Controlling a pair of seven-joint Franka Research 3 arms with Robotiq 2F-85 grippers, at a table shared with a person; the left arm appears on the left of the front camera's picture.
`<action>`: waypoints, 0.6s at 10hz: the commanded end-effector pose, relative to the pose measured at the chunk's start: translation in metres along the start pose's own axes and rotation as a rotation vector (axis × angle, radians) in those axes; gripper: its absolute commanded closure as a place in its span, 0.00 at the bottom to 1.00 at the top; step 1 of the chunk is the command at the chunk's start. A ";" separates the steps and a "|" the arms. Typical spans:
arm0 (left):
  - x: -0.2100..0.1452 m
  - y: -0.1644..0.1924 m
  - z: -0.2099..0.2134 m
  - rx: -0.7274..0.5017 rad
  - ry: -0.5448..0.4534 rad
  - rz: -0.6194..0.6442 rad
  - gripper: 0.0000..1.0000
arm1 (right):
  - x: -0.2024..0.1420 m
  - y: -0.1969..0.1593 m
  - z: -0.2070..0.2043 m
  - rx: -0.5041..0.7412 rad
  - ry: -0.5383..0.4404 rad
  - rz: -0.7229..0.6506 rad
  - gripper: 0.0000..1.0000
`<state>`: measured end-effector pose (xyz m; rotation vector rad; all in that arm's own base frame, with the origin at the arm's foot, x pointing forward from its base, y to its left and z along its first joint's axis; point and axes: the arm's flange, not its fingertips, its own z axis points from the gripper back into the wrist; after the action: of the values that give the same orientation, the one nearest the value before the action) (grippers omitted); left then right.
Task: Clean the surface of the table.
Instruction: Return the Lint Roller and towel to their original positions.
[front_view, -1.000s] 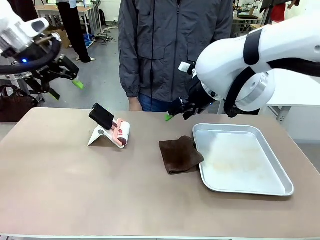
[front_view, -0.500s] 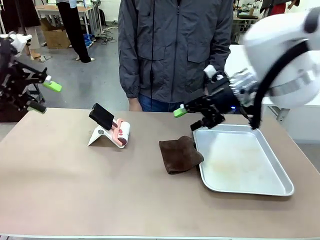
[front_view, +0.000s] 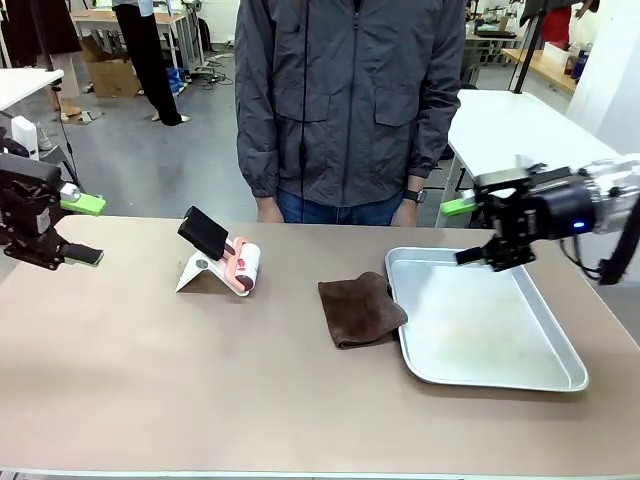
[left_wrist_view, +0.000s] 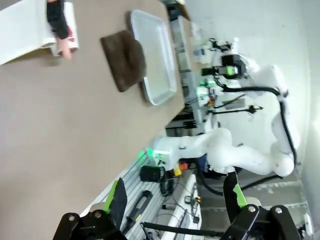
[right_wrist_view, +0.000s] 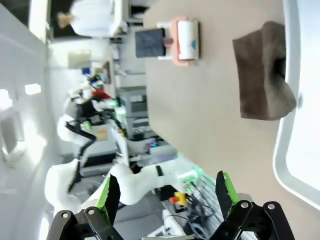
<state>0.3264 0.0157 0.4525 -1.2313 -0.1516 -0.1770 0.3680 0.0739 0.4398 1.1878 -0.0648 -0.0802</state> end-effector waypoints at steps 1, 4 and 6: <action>-0.010 0.023 0.006 -0.112 -0.023 -0.055 0.00 | -0.001 -0.029 0.044 0.174 -0.038 -0.026 0.00; -0.003 0.047 0.000 -0.089 -0.081 -0.076 0.00 | 0.002 -0.065 0.090 0.255 -0.033 -0.054 0.00; 0.007 0.053 -0.003 -0.096 -0.170 -0.043 0.00 | 0.003 -0.073 0.081 0.214 -0.006 -0.052 0.00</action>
<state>0.3454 0.0421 0.4079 -1.3287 -0.2698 -0.1492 0.3575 -0.0383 0.4062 1.4420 -0.0624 -0.1657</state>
